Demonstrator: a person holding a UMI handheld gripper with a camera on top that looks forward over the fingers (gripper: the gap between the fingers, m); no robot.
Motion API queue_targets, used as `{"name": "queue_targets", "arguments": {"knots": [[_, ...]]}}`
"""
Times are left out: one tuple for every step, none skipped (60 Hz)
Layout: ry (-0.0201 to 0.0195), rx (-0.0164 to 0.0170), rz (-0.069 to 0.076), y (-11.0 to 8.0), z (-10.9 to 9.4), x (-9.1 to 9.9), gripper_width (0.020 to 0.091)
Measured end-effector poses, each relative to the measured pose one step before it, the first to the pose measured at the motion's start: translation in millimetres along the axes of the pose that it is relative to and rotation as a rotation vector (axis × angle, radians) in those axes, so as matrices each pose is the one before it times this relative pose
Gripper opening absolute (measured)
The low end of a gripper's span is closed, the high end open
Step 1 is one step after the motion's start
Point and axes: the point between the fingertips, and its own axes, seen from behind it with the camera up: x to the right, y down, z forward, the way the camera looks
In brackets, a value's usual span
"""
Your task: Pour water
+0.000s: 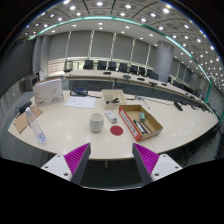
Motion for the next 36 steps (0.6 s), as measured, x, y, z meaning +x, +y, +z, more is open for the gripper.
{"name": "queue_targets", "arguments": {"knots": [[-0.00027, 0.00018, -0.0029, 0.12, 0.17, -0.45, 0.0861], [-0.00092, 0.00060, -0.0025, 0.25, 0.33, -1.07, 0.0861], [-0.00175, 0.00114, -0.0022, 0.25, 0.51, -1.93, 0.0860], [-0.00180, 0.00144, -0.0021, 0.10, 0.55, -2.52, 0.0861], [-0.00214, 0.00096, -0.0018, 0.47, 0.48, -4.00, 0.0860], [-0.00212, 0.00003, -0.0013, 0.34, 0.63, -4.88, 0.0859], [-0.00207, -0.00123, -0.0018, 0.30, 0.41, -4.92, 0.0858], [-0.00483, -0.00244, -0.0013, 0.01, 0.39, -1.76, 0.0858], [-0.00261, -0.00109, -0.0014, -0.42, 0.65, -7.83, 0.0858], [-0.00338, -0.00057, -0.0012, -0.23, 0.55, -6.25, 0.0860], [-0.00324, -0.00051, -0.0011, 0.19, 0.15, -6.20, 0.0858], [-0.00387, -0.00102, -0.0014, 0.39, 0.67, -6.40, 0.0859], [-0.00384, -0.00078, -0.0012, 0.38, 1.01, -6.32, 0.0861], [-0.00481, 0.00028, -0.0017, 0.23, 0.89, -6.64, 0.0861], [-0.00544, 0.00102, -0.0022, -0.06, 1.22, -6.87, 0.0861], [-0.00555, 0.00058, -0.0020, 0.32, 1.05, -7.25, 0.0859], [-0.00518, -0.00011, -0.0025, 0.63, 1.26, -7.15, 0.0860], [-0.00507, -0.00097, -0.0024, 0.91, 1.19, -7.32, 0.0858], [-0.00493, -0.00136, -0.0027, 0.97, 1.10, -7.31, 0.0858], [-0.00536, -0.00154, -0.0027, 1.07, 1.13, -7.70, 0.0859], [-0.00573, -0.00104, -0.0025, 1.04, 0.91, -8.16, 0.0857], [-0.00643, -0.00081, -0.0023, 1.17, 0.95, -8.20, 0.0859], [-0.00662, -0.00005, -0.0018, 0.81, 1.24, -8.63, 0.0859], [-0.00650, 0.00032, -0.0015, 1.15, 1.69, -8.55, 0.0859], [-0.00631, -0.00039, -0.0014, 1.16, 1.66, -8.53, 0.0859], [-0.00640, -0.00060, -0.0010, 1.16, 2.23, -8.75, 0.0858], [-0.00683, -0.00085, -0.0011, 1.55, 2.44, -8.93, 0.0859], [-0.00675, -0.00183, -0.0009, 1.66, 2.52, -8.94, 0.0859], [-0.00665, -0.00228, -0.0009, 2.01, 2.42, -8.86, 0.0861], [-0.00671, -0.00214, -0.0008, 1.82, 2.48, -9.22, 0.0861], [-0.00656, -0.00208, -0.0010, 1.65, 2.66, -8.94, 0.0860], [-0.00637, -0.00126, -0.0006, 1.30, 2.62, -9.33, 0.0860], [-0.00634, 0.00022, -0.0010, 1.22, 2.89, -9.26, 0.0859], [-0.00648, 0.00138, -0.0012, 0.88, 3.04, -9.31, 0.0861], [-0.00631, 0.00163, -0.0015, 0.84, 3.23, -9.02, 0.0861], [-0.00594, 0.00327, -0.0008, 0.47, 3.65, -8.90, 0.0861]]}}
